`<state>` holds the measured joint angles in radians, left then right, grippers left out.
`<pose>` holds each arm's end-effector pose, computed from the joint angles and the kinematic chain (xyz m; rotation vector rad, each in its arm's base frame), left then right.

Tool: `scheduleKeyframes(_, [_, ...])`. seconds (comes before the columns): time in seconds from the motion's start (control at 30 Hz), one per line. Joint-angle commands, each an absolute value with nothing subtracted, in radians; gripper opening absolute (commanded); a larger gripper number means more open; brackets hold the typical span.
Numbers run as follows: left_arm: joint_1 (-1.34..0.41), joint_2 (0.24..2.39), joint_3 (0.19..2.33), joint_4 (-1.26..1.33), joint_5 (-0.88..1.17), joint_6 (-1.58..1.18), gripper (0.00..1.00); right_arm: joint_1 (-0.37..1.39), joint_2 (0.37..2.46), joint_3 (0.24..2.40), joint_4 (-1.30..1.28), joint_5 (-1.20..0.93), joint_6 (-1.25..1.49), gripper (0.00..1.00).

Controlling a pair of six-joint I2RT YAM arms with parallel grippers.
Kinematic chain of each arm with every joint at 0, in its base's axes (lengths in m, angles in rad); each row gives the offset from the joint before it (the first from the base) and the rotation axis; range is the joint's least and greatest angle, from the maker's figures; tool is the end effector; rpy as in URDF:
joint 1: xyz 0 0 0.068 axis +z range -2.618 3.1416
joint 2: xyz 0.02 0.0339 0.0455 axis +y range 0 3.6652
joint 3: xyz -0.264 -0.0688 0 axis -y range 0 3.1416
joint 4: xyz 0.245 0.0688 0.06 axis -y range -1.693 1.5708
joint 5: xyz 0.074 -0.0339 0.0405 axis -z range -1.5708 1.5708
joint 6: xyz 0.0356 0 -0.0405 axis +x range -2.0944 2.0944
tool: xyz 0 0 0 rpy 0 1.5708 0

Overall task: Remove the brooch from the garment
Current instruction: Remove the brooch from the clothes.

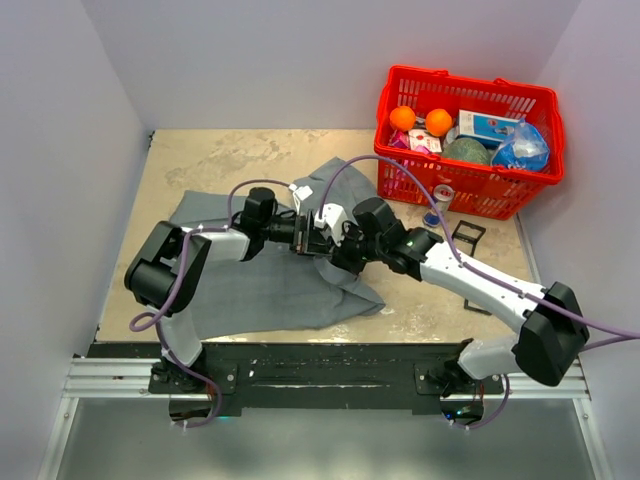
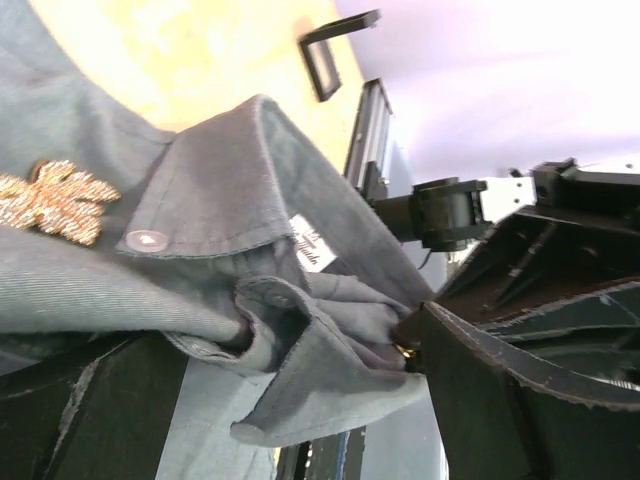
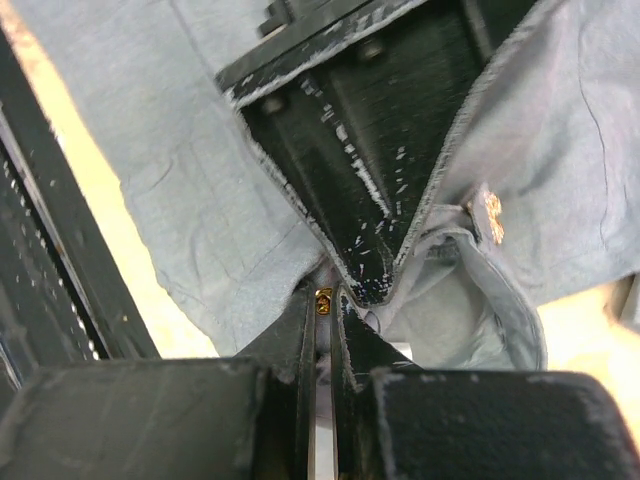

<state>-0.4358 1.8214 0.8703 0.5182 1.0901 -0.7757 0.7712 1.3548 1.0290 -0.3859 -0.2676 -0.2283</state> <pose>0.3119 -0.1800 0.1667 0.4459 2.2002 -1.8054 0.2062 0.2136 0.2790 -1.2358 1.9653 0.5851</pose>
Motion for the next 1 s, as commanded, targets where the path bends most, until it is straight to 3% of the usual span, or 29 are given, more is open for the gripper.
scheduleKeyframes(0.0, [-0.459,1.827,0.888,0.425,1.088,-0.702,0.94,0.772,1.365,1.045,-0.281,-0.147,-0.109,0.0])
scheduleKeyframes(0.23, [-0.457,1.741,0.767,0.63,1.15,-0.81,0.99,0.772,1.388,1.055,-0.281,-0.003,-0.063,0.0])
scheduleKeyframes(0.6, [-0.465,1.781,0.778,0.499,1.103,-0.769,0.95,0.773,1.434,1.084,-0.265,0.101,-0.006,0.0])
scheduleKeyframes(0.77, [-0.466,1.825,0.819,0.5,1.089,-0.802,1.0,0.778,1.44,1.091,-0.264,0.069,-0.008,0.0])
scheduleKeyframes(0.97, [-0.472,1.855,0.807,0.768,1.143,-0.968,1.0,0.788,1.442,1.066,-0.256,0.066,-0.006,0.0])
